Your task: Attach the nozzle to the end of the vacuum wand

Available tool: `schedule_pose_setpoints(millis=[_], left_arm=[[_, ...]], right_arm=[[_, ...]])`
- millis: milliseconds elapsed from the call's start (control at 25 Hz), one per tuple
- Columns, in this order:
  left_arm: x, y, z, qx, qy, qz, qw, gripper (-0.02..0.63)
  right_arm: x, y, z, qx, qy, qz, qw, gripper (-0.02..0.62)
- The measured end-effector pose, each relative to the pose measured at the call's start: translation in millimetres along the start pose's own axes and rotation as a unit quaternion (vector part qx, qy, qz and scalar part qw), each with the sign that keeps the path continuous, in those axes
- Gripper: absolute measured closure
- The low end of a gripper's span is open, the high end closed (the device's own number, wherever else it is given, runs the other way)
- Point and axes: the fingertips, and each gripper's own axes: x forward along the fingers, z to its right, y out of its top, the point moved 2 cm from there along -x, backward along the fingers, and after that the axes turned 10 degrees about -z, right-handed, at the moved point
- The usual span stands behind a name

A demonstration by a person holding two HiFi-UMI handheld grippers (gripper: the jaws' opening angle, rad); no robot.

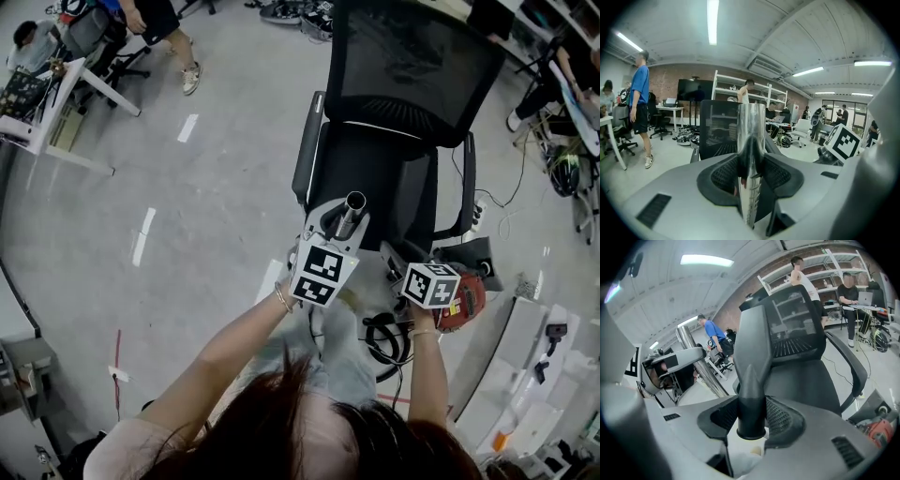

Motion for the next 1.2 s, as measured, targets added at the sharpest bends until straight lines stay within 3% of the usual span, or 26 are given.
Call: schedule_pose_setpoints(millis=[160, 440, 1200], left_arm=[[-6.2, -2.7, 7.6, -0.005, 0.017, 0.004, 0.9998, 0.449], [-24.6, -10.6, 36.7, 0.002, 0.010, -0.001, 0.9999, 0.451], [-50.4, -20.3, 59.2, 0.028, -0.038, -0.020, 0.9987, 0.449]], right_arm=[[-10.6, 11.9, -4.1, -0.029, 0.022, 0.005, 0.999, 0.416], [-41.2, 20.5, -19.8, -0.049, 0.038, 0.025, 0.998, 0.416], [-97.1, 34.5, -69.3, -0.045, 0.028, 0.084, 0.995, 0.416]])
